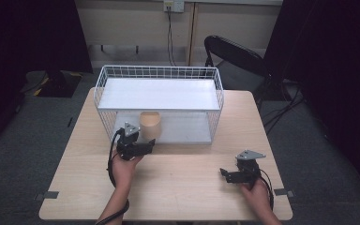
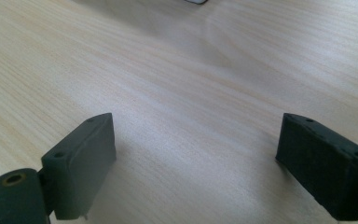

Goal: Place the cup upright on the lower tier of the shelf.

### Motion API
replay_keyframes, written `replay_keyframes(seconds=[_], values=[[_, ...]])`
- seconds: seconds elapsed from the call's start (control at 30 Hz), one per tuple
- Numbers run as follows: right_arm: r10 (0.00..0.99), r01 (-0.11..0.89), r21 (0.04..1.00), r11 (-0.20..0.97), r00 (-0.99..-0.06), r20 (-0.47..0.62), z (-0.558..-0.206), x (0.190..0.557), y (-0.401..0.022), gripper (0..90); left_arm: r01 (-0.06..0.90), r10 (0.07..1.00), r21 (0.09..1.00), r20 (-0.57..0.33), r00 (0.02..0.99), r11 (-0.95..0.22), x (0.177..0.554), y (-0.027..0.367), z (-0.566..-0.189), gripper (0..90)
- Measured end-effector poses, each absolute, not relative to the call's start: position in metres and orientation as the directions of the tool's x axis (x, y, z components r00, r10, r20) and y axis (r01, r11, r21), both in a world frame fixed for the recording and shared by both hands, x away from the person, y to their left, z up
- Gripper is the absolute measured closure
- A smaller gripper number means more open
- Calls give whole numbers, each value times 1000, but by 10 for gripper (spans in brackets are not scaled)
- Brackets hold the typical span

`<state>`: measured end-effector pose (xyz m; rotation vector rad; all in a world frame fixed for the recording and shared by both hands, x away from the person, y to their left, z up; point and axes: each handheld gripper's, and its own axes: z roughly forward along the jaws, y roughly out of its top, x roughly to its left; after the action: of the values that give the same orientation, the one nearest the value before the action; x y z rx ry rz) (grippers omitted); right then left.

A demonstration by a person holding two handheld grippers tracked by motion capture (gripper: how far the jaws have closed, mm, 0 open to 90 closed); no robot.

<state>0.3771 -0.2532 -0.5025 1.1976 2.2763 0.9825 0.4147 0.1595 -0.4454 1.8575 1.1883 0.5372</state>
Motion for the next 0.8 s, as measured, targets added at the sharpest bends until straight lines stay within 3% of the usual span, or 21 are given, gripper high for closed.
replay_keyframes(seconds=[0.07, 0.2, 0.8], values=[[827, 557, 733, 391, -561, -14, -503, 377, -253, 107, 526, 880, 829, -97, 466, -187, 413, 159, -445, 221], [828, 557, 733, 390, -561, -14, -503, 377, -253, 107, 512, 872, 824, -43, 487, -245, 410, 160, -444, 200], [828, 558, 733, 390, -561, -14, -503, 377, -253, 107, 520, 856, 818, -70, 513, -245, 392, 188, -443, 161]])
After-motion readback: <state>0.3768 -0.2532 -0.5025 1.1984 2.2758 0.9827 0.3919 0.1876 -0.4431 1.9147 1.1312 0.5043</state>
